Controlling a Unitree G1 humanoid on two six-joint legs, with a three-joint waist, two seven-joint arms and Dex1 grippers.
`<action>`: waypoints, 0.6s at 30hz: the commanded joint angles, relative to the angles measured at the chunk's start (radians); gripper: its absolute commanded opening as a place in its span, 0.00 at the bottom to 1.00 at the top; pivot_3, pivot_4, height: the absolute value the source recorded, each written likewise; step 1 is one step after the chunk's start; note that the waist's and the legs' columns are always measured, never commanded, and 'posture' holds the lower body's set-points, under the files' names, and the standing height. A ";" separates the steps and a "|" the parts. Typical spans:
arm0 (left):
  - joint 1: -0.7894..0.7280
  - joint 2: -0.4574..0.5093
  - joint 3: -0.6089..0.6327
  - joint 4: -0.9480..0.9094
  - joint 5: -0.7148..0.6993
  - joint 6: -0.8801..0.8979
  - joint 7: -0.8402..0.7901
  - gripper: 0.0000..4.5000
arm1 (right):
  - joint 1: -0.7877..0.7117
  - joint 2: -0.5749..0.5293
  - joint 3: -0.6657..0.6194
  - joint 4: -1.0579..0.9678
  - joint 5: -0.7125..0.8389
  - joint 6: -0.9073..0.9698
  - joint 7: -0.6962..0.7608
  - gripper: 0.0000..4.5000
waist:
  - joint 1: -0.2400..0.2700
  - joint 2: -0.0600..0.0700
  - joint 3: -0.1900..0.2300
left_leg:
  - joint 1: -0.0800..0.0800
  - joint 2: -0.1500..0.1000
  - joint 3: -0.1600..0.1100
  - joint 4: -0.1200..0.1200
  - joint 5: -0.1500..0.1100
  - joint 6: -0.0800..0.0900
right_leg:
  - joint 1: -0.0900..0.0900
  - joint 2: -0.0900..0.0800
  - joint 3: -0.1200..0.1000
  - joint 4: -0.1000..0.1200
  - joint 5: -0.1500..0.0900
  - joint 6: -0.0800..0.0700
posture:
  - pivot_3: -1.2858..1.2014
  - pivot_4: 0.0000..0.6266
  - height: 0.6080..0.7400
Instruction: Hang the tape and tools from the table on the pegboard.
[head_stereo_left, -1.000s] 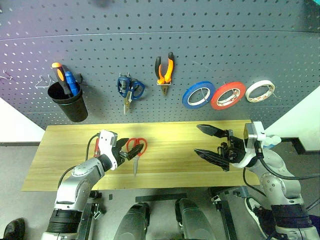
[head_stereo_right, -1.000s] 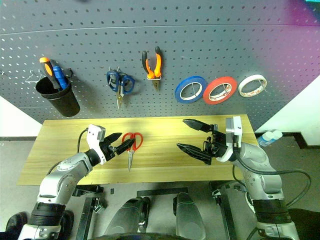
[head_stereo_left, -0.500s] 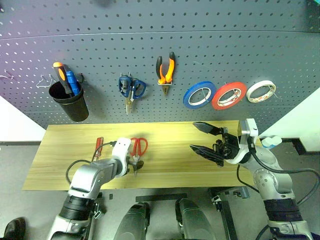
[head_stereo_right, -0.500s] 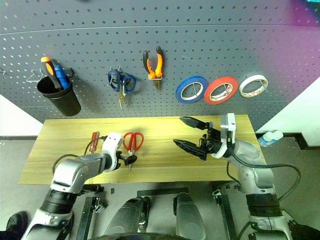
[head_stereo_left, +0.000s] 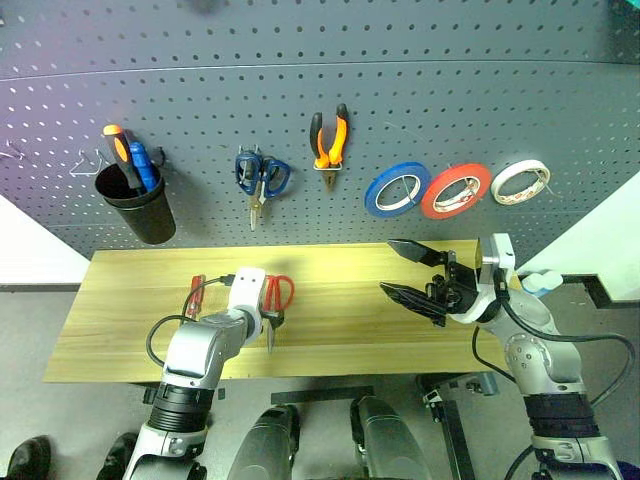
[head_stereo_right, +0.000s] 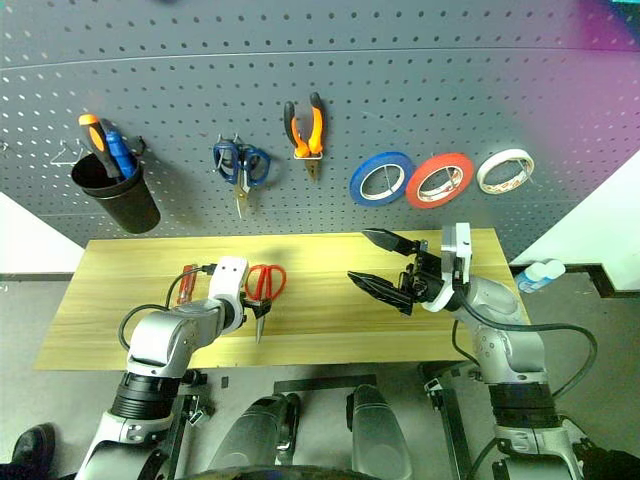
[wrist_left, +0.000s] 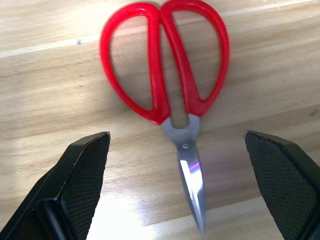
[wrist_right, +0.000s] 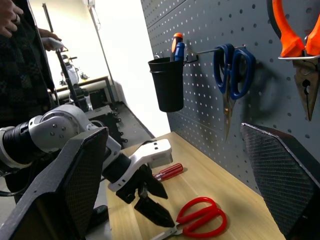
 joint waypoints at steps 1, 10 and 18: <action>-0.006 0.002 0.004 0.016 0.016 -0.004 -0.009 1.00 | 0.002 -0.001 -0.018 -0.031 0.014 -0.010 0.009 0.99 | 0.000 0.000 0.000 | 0.000 0.000 0.000 0.000 0.000 0.000 | 0.000 0.000 0.000 0.000 0.000 0.000 | 0.47 0.35 1.00; -0.024 0.004 -0.048 0.097 0.053 -0.083 -0.042 1.00 | 0.054 -0.052 -0.001 -0.087 0.027 0.013 0.101 0.99 | -0.001 -0.001 0.001 | 0.000 0.000 0.000 0.000 0.000 0.000 | 0.000 0.000 0.000 0.000 0.000 0.000 | 0.46 0.38 1.00; -0.025 -0.018 -0.035 0.128 0.056 -0.081 -0.050 1.00 | 0.012 -0.092 0.008 -0.067 -0.041 -0.036 0.129 0.99 | -0.004 -0.001 0.001 | 0.000 0.000 0.000 0.000 0.000 0.000 | 0.000 0.000 0.000 0.000 0.000 0.000 | 0.46 0.39 1.00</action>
